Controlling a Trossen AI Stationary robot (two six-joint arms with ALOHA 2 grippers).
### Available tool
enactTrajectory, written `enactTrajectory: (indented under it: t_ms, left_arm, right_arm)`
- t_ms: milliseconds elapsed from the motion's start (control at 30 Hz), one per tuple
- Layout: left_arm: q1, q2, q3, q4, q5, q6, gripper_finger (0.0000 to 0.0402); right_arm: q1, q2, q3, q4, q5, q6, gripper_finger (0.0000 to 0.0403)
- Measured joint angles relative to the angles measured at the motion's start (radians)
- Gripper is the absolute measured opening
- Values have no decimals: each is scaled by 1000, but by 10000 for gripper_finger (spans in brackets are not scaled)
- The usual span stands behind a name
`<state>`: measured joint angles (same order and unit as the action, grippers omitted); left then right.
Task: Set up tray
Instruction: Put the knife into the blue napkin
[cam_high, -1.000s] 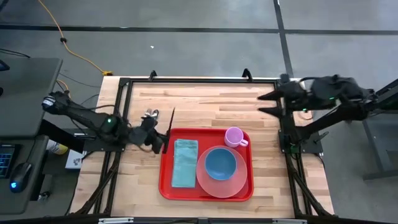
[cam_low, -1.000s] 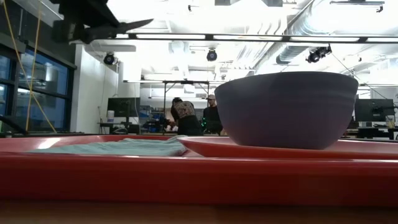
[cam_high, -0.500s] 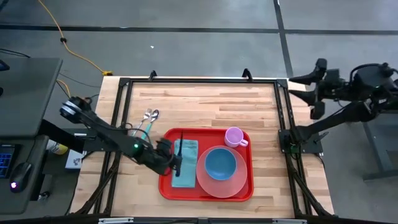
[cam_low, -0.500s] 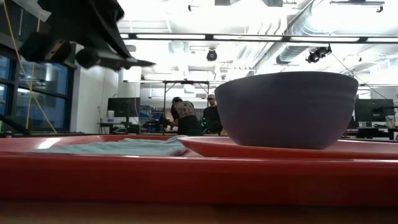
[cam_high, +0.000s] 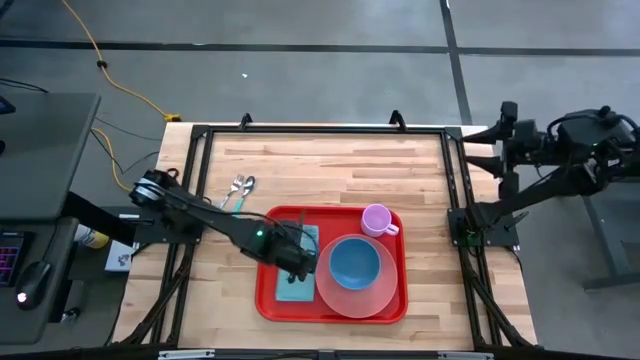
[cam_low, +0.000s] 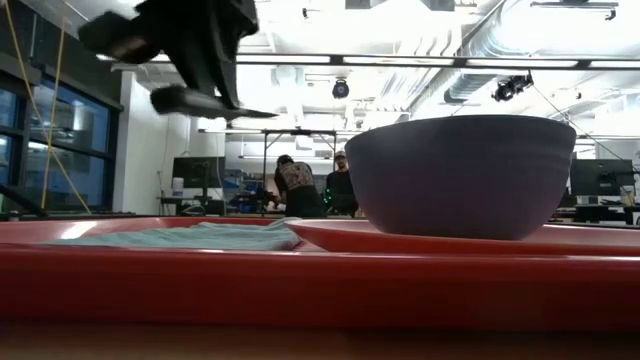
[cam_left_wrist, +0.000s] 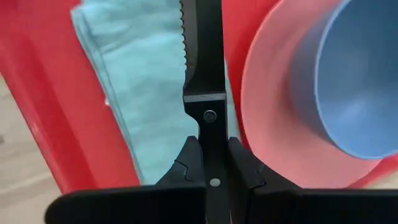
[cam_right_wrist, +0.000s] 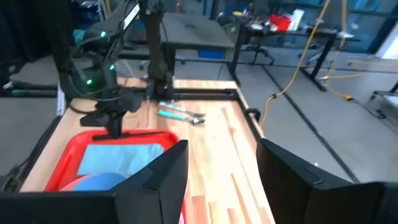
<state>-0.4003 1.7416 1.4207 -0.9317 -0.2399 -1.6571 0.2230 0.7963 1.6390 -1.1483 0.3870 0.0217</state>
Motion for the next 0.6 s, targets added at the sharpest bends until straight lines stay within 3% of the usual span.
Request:
enactTrajectory:
  t_ms: [100,233,600]
  left_arm:
    - [4,24,70,-113,69,2,47]
    - [2,44,96,-109,108,-11,47]
    - [29,166,98,23,154,-16,47]
  right_arm:
    - [0,2,0,-12,-18,6,169]
    - [0,1,0,-18,-28,20,169]
    - [0,2,0,-15,-46,22,169]
